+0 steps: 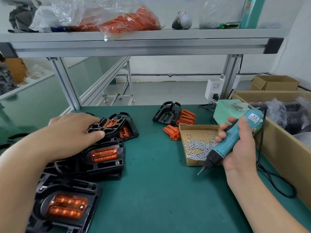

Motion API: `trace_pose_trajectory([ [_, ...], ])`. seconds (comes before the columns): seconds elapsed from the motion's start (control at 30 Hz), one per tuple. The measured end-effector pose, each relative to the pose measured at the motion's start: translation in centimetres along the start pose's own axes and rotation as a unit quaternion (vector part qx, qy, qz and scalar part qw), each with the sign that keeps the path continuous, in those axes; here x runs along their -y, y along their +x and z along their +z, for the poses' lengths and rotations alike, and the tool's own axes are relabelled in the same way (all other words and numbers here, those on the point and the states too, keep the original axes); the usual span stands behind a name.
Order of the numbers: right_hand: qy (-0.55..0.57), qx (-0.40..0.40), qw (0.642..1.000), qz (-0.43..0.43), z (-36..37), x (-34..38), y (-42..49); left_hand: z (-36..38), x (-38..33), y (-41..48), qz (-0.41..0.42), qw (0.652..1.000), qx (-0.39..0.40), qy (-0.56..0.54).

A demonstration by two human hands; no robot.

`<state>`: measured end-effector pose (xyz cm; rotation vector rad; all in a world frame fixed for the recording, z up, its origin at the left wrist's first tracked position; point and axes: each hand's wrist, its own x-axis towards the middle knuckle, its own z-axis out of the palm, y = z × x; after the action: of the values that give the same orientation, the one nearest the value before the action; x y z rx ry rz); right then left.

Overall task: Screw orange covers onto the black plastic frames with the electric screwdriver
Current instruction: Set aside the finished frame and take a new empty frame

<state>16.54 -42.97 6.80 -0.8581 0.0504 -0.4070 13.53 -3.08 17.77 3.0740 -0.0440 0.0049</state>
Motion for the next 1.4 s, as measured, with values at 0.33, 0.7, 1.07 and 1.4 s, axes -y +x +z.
trace_pose_trajectory([
  [0.33, 0.007, -0.009, 1.000, 0.022, 0.0, 0.0, -0.2, 2.6, -15.0, 10.0, 0.105, 0.988, 0.024, -0.106],
  [0.7, 0.020, -0.008, 1.000, 0.017, -0.5, -0.8, 0.9, 10.4, -17.8, 22.2, -0.021, 0.988, -0.001, -0.155],
  [1.07, 0.030, -0.001, 1.000, 0.009, -0.9, -1.1, 1.2, 12.3, -16.7, 24.4, -0.065, 0.987, -0.022, -0.143],
  [1.4, 0.022, -0.001, 1.000, 0.009, -0.7, -0.8, 0.9, 9.2, -16.3, 20.4, -0.138, 0.877, -0.071, -0.455],
])
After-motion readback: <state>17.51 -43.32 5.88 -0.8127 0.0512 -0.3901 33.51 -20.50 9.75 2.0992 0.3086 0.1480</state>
